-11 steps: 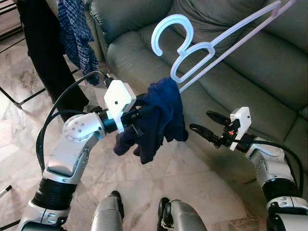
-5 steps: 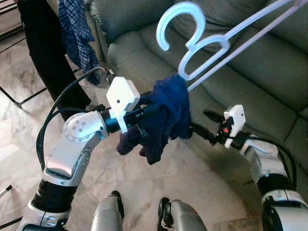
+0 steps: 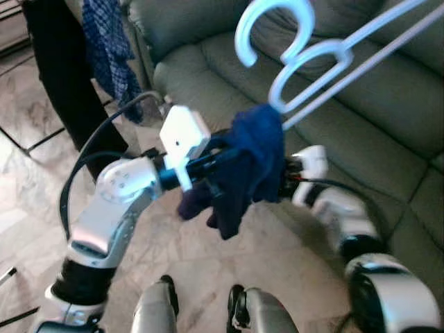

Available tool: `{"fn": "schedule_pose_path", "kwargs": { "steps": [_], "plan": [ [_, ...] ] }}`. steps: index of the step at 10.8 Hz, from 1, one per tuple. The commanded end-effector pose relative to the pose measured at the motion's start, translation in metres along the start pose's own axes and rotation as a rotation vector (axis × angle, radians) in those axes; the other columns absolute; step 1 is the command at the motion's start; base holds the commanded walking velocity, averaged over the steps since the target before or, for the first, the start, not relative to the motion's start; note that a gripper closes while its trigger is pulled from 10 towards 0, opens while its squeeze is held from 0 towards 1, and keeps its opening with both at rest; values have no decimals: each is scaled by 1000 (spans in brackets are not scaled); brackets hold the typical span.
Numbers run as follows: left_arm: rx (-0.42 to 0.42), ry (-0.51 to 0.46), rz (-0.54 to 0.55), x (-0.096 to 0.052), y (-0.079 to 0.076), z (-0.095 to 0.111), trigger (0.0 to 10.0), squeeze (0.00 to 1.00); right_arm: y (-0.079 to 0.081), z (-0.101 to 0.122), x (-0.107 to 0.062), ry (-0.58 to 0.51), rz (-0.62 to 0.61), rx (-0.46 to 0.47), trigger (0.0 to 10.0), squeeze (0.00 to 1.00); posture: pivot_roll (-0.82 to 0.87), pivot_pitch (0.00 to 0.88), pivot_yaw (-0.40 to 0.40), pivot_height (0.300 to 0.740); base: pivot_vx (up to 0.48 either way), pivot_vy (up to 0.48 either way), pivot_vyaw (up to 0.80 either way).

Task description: Hang hanger

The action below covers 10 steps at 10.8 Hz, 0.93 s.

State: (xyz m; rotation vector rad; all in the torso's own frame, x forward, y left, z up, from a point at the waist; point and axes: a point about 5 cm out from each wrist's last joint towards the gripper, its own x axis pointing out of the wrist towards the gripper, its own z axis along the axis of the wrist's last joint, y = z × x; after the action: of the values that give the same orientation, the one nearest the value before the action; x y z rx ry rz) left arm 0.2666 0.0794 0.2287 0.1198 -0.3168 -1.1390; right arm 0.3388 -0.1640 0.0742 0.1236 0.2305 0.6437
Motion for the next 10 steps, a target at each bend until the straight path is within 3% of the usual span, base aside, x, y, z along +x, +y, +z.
{"fn": "schedule_pose_path", "kwargs": {
  "steps": [1, 2, 3, 5, 6, 7, 8, 9, 10],
  "plan": [
    [22, -81, -22, 5, -3, 19, 0, 0, -1, -12, 0, 27, -52, 113, 10000, 0, 78, 209, -95, 740, 0, 0, 0],
    [20, -92, -22, 6, -4, 22, 0, 0, 1, -16, 3, 22, -98, 168, 5922, 0, 91, 209, -104, 740, 0, 0, 0],
    [22, -89, -15, 5, -4, 22, 0, 0, 0, -18, 4, 30, -150, 171, 0, 0, 95, 209, -108, 740, 0, 0, 0],
    [24, -16, 34, -7, 2, 5, 0, 0, -30, -18, -18, 58, -394, 160, 0, 0, 90, 200, -118, 740, 0, 0, 0],
    [16, 8, 50, -12, 4, -2, 0, 0, -50, -20, -40, 74, -535, 167, 0, 0, 81, 202, -120, 740, 0, 0, 0],
    [6, 34, 79, -19, 10, -9, 0, 0, -79, -17, -76, 42, -753, 191, 0, 0, 66, 197, -118, 740, 0, 0, 0],
    [-8, 66, 104, -27, 15, -19, 0, 0, -105, -2, -113, -40, -966, 194, 0, 0, 51, 197, -113, 740, 0, 0, 0],
    [-41, 130, 121, -40, 19, -38, 0, 0, -128, 31, -148, -204, -1167, 152, 0, 0, 30, 191, -103, 740, 0, 0, 0],
    [-82, 206, 145, -55, 20, -62, 0, 0, -137, 61, -160, -329, -1219, 105, 0, 0, 24, 188, -100, 740, 0, 0, 0]
  ]
}}
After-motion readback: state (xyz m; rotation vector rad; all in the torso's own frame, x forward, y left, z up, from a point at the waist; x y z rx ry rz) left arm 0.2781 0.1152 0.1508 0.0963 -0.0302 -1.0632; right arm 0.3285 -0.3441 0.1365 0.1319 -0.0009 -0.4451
